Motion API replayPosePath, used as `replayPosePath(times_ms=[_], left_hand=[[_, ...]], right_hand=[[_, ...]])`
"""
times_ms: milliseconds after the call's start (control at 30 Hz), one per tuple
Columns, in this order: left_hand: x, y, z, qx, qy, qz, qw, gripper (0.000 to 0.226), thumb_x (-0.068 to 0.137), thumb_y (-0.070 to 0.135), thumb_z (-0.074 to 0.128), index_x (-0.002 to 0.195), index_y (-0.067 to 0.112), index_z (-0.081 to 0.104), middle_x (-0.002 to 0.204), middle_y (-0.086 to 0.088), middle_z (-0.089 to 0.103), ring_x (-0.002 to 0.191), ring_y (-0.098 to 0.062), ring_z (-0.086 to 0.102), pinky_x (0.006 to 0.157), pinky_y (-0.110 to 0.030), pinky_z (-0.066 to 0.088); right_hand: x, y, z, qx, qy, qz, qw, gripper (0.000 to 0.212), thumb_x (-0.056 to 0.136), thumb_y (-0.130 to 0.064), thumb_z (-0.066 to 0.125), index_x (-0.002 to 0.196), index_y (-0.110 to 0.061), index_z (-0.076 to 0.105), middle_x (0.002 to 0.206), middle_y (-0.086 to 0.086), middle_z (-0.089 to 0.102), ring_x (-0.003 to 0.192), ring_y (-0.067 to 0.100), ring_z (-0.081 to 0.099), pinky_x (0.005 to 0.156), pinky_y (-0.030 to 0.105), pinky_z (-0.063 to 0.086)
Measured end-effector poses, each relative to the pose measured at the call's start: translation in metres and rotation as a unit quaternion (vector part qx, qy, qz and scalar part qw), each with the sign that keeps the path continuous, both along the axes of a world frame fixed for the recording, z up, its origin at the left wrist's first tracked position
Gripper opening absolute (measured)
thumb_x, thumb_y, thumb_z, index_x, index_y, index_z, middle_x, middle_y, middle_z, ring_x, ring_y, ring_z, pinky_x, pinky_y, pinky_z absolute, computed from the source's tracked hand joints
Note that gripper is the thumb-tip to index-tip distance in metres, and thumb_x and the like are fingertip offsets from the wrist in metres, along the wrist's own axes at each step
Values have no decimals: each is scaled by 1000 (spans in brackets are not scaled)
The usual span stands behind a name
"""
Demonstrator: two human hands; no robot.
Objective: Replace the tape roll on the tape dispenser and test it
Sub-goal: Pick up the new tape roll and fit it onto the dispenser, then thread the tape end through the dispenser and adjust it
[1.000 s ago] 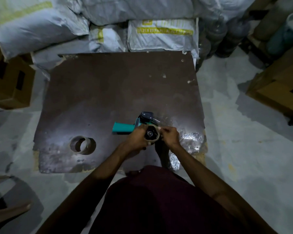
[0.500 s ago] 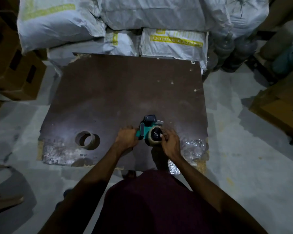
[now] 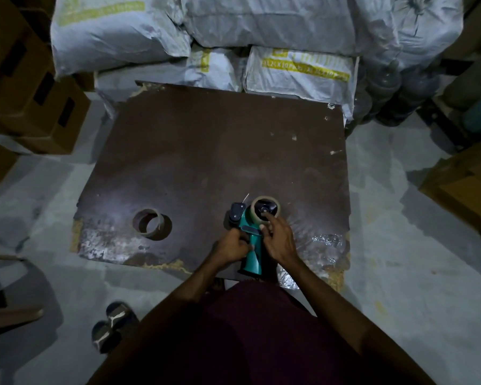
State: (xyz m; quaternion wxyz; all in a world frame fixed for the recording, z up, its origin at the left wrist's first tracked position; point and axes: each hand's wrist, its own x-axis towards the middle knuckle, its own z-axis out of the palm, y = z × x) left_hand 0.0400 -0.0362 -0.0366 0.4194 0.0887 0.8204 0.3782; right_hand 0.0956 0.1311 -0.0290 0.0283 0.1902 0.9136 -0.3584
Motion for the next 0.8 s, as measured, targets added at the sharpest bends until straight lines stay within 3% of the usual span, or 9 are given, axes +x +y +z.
replayPosePath(times_ms=[67, 133, 233, 300, 400, 533, 667, 733, 800], left_hand=[[2, -3, -4, 52, -54, 39, 996, 16, 86, 4, 64, 82, 14, 76, 76, -3, 75, 70, -18, 72, 72, -36, 61], [-1, -9, -11, 65, -69, 123, 988, 25, 82, 1, 59, 80, 18, 78, 80, -10, 76, 69, -23, 71, 74, -42, 57], [-12, -19, -13, 69, 20, 236, 969, 27, 79, 7, 59, 70, 27, 76, 74, -4, 74, 67, -18, 65, 71, -39, 52], [-17, -21, -1, 65, 91, 262, 959, 29, 85, 0, 60, 79, 24, 75, 81, -1, 75, 76, -16, 69, 74, -37, 58], [-19, -15, 21, 24, 224, 185, 957, 25, 91, 4, 56, 105, 19, 71, 103, -4, 70, 106, -20, 63, 84, -38, 60], [-26, 8, 38, -73, 340, -9, 938, 47, 92, 15, 59, 139, 18, 57, 149, -18, 40, 141, -34, 29, 107, -48, 42], [-38, 26, 32, -136, 293, -122, 938, 66, 94, 25, 55, 156, 19, 34, 169, -18, 1, 154, -46, 1, 120, -66, 19], [-39, 30, 28, -128, 268, -122, 947, 70, 93, 25, 56, 158, 17, 30, 170, -17, -4, 155, -48, -6, 122, -69, 12], [-37, 31, 28, -113, 266, -101, 952, 69, 89, 23, 59, 155, 13, 38, 170, -18, 0, 155, -47, -6, 122, -67, 10]], right_hand=[[1, -1, 1, 1, 0, 7, 1000, 45, 99, -27, 57, 143, -21, 51, 129, 14, 58, 115, 30, 57, 91, 31, 44], [4, -3, 0, 9, -2, 26, 1000, 48, 100, -31, 54, 147, -24, 46, 135, 15, 52, 117, 29, 57, 92, 31, 45], [9, -4, 0, 28, -13, 55, 998, 51, 101, -41, 49, 150, -28, 40, 139, 12, 45, 118, 30, 57, 92, 39, 53], [10, -6, 1, 30, -27, 57, 998, 56, 99, -47, 50, 151, -27, 38, 142, 11, 42, 120, 32, 57, 93, 43, 55], [13, -11, 3, 29, -46, 64, 997, 70, 94, -53, 57, 153, -24, 32, 149, 12, 32, 126, 33, 52, 98, 46, 53], [15, -18, 2, 45, -75, 70, 994, 92, 81, -52, 70, 152, -21, 21, 149, 16, 25, 123, 37, 52, 94, 51, 56], [14, -25, 2, 32, -115, 52, 991, 104, 80, -37, 74, 156, -15, 7, 142, 26, 37, 115, 41, 56, 85, 49, 57], [14, -29, 4, 3, -109, 53, 993, 102, 81, -25, 72, 156, -13, 3, 133, 28, 46, 103, 37, 60, 76, 44, 58], [14, -30, 5, -17, -94, 62, 993, 99, 80, -17, 69, 155, -11, 5, 126, 28, 52, 94, 34, 62, 69, 39, 55]])
